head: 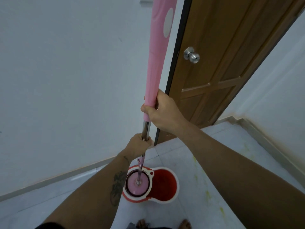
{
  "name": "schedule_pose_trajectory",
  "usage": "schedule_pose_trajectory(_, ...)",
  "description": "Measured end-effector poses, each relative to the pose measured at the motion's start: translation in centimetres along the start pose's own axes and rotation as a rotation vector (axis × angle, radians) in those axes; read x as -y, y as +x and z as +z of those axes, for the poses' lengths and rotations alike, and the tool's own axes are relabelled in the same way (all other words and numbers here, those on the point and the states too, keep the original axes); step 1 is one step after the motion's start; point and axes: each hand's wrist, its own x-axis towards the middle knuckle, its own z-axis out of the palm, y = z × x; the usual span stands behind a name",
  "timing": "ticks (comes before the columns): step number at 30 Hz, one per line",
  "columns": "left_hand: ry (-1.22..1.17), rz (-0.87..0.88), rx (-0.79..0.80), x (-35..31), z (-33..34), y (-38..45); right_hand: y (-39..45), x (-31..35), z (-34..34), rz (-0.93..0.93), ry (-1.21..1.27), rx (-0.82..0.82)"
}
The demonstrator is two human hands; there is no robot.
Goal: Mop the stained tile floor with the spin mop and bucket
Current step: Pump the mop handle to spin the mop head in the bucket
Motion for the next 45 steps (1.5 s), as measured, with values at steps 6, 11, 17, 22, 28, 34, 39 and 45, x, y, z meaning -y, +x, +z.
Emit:
schedule_pose_trajectory(6, 0.124, 0.069, -0.095, -0.8, -0.1, -0.6, 0.1, 0.3, 0.0, -0.065, -0.067, -0.147)
schedule_pose_trajectory(11, 0.178, 0.072, -0.146, 0.1, 0.2, -0.6, -0.5, 0.0, 0.7, -0.074, -0.039, -0.159)
schedule_pose_trajectory(17, 0.303, 0.148, -0.269, 1.5, 1.0, -0.8, -0.6, 0.1, 0.4, -0.068, 0.009, -0.115)
schedule_pose_trajectory(22, 0.35, 0.153, -0.232, 1.2, 0.2, -0.5, 0.0, 0.5, 0.0, 0.007, 0.028, 0.029)
schedule_pose_trajectory(28, 0.34, 0.13, -0.015, 1.9, -0.1, -0.7, -0.1, 0.1, -0.3, 0.067, 0.084, 0.071)
schedule_pose_trajectory(34, 0.337, 0.119, -0.109, 2.2, 0.5, -1.5, -0.1, 0.4, -0.4, 0.109, 0.06, 0.089)
schedule_pose_trajectory(39, 0.395, 0.211, -0.307, 1.5, 0.7, -2.1, -0.1, 1.9, -1.3, 0.017, 0.154, 0.022)
schedule_pose_trajectory(45, 0.371, 0.171, -0.176, 2.4, 0.3, -1.4, 0.0, 1.1, -0.5, 0.084, 0.129, 0.056)
